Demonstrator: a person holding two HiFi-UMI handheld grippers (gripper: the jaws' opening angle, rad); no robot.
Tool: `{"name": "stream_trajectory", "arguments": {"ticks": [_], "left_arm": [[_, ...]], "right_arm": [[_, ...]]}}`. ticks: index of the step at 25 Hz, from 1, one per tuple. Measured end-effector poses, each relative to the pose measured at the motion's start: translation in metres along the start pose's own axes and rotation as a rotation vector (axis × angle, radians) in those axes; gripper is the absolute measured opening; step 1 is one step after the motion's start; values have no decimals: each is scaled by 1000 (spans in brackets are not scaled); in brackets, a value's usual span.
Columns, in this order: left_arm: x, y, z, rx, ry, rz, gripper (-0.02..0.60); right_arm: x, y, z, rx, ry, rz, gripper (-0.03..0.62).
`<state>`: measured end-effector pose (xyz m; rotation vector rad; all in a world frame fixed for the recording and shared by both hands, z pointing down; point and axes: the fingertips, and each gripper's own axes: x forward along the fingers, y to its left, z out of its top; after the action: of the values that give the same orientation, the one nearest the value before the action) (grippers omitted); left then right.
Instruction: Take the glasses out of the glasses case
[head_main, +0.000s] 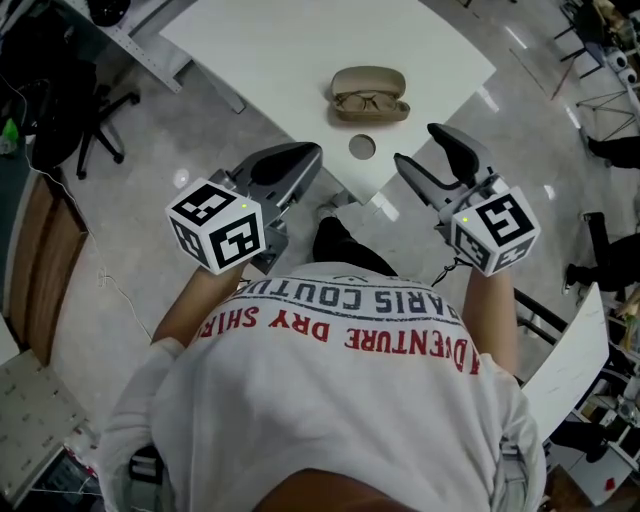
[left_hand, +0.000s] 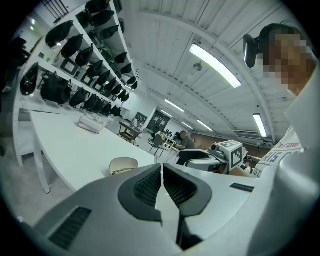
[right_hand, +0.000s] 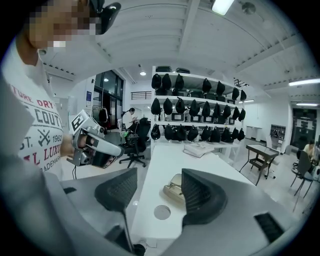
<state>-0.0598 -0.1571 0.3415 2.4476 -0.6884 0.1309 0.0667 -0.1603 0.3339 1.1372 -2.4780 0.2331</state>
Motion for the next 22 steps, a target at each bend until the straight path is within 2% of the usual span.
{"name": "stream_trajectory", "arguments": {"ticks": [10,17,22], "left_arm": [[38,41,9,-42,30,69,35],[58,65,19,-60,32,102,35],[66,80,16,-73,38,128,35]], "right_arm": [[47,-54,-13,-55,91,39,276],[81,-80,-21,-77,120,78,275],[103,-87,-38,-144,176,109,269]]}}
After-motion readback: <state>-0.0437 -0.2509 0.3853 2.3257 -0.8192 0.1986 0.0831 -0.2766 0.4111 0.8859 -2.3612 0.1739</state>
